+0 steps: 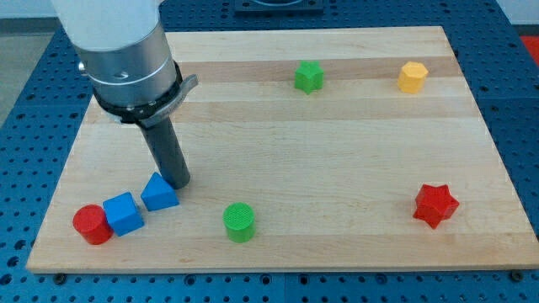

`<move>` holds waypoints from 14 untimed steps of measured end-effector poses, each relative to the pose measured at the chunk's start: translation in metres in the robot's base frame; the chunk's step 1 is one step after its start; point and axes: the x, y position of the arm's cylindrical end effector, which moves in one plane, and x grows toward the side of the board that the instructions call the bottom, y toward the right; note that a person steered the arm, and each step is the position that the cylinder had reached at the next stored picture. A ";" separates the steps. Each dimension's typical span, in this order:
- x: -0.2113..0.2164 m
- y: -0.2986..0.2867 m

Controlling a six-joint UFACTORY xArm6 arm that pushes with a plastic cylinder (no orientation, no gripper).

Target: Move the red star above the blue cube

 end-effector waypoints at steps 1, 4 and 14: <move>0.005 0.000; -0.001 0.036; 0.068 0.378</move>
